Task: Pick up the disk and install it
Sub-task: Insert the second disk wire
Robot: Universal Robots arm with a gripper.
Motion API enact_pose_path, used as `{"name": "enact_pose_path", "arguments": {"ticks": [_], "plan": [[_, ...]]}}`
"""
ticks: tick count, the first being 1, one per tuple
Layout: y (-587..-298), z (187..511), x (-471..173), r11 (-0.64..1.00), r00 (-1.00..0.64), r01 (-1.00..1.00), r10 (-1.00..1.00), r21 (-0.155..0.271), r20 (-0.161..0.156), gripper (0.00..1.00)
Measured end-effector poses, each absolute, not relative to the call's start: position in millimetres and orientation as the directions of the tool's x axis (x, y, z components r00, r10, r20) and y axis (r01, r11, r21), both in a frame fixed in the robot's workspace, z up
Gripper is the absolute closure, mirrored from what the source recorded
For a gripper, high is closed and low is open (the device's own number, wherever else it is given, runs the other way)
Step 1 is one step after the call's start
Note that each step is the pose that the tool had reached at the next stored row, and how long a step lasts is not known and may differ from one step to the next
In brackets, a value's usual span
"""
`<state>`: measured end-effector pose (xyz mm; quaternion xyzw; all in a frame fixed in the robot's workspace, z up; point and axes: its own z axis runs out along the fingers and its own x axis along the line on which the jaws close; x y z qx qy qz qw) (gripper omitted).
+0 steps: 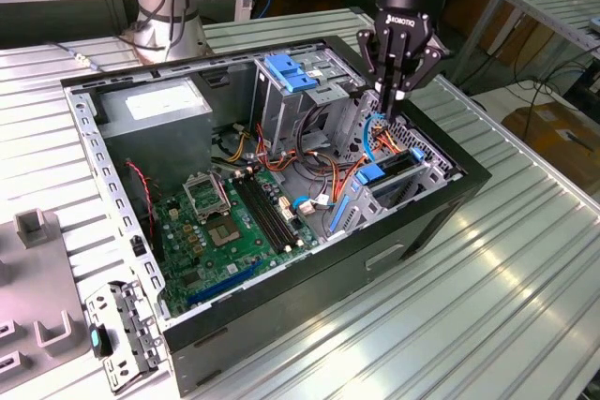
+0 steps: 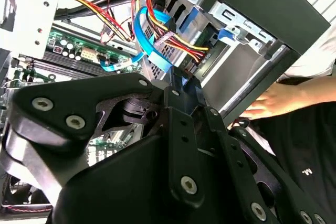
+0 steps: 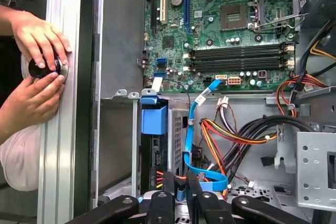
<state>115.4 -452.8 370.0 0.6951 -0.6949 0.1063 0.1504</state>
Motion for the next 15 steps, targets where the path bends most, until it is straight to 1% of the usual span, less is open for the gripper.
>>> {"name": "enact_pose_path", "arguments": {"ticks": [2,3,4,8,15], "plan": [[-452.8,366.9,115.4,0.012,0.011,-0.998,-0.928,0.061,0.373,0.76],[-452.8,366.4,115.6,0.013,0.011,-0.998,-0.926,0.061,0.378,0.78],[-452.8,366.1,115.6,0.013,0.011,-0.998,-0.924,0.061,0.382,0.84],[-453.2,365.1,115.9,0.013,0.011,-0.998,-0.924,0.06,0.382,0.84],[-456.6,361.8,110.5,0.009,0.004,-0.999,-0.925,0.033,0.381,0.84]]}}
